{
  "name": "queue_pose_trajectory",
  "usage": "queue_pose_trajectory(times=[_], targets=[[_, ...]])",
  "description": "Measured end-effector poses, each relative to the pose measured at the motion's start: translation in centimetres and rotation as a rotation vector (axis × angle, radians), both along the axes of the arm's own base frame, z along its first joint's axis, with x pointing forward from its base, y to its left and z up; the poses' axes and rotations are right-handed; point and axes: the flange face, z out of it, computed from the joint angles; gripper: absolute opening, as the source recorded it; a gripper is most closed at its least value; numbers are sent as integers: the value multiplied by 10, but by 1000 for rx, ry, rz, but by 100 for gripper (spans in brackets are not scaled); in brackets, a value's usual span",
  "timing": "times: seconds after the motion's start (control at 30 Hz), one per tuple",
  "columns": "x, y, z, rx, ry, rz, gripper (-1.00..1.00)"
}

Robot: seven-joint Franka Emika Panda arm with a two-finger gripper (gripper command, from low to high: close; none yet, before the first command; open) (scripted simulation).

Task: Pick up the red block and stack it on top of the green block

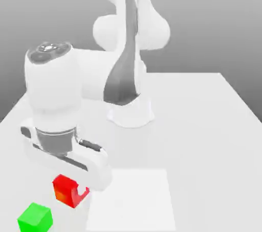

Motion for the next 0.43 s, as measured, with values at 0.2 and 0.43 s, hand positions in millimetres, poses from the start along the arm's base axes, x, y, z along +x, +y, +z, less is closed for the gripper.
queue_pose_trajectory(times=[0.2,0.43], targets=[[0,-17,-48,-2,1,-39,100],[1,-19,-25,-3,1,-41,100]])
